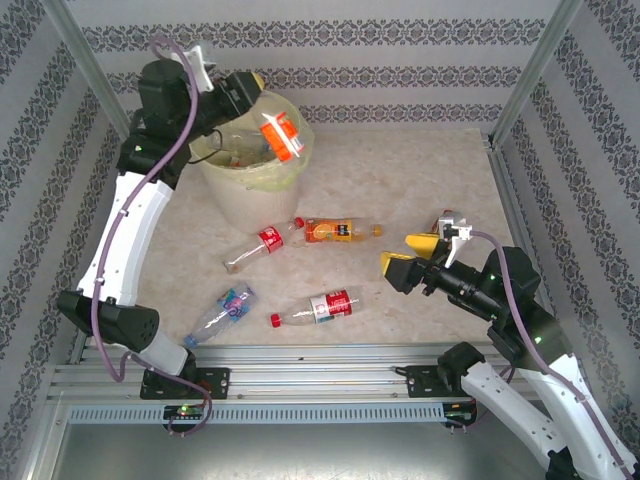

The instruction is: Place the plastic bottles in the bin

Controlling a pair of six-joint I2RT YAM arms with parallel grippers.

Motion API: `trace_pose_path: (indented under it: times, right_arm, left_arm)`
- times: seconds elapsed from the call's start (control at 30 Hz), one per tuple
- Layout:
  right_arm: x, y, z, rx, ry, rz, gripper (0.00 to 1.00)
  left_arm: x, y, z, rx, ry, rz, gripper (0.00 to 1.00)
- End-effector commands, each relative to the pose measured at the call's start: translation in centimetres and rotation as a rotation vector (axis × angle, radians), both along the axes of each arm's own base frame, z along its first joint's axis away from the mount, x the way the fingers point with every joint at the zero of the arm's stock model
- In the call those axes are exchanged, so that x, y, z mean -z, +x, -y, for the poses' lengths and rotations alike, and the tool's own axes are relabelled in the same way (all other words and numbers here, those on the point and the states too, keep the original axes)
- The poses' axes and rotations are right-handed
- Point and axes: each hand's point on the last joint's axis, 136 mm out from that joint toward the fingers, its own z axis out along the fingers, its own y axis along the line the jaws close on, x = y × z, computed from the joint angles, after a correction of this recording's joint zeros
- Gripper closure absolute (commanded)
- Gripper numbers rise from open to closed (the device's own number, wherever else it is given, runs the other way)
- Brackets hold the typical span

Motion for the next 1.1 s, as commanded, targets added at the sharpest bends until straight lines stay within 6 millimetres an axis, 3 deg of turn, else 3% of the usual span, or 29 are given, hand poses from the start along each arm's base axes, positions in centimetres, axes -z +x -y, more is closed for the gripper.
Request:
trace_pose_path:
  times: [0.0, 0.13, 0.33, 0.67, 1.07]
  right_arm:
    - [-0.7, -0.4, 0.4, 0.008, -0.004, 0.027, 0.02]
    - [-0.5, -0.5, 0.4, 0.009, -0.009, 0.020, 0.02]
    - [-0.2, -0.5, 0.5, 0.015, -0.013, 0.012, 0.02]
    - [0.2, -0.5, 0.5, 0.016, -0.013, -0.001, 0.02]
    - [0.0, -0.7, 0.6, 0.012, -0.011, -0.004, 0.02]
  left_arm:
    - [1.2, 1.7, -2.7, -0.089, 0.092, -0.028, 0.64]
    - [2.7, 3.2, -4.9, -0.150, 0.211, -0.060, 0.64]
    - [5.8, 5.0, -6.4, -0.178, 0.395, -0.126, 0.64]
    - [10.4, 6.0, -9.5, -0.241, 0.720, -0.243, 0.60]
    - [14.0, 8.2, -7.8, -0.229, 0.939, -0.263, 0.58]
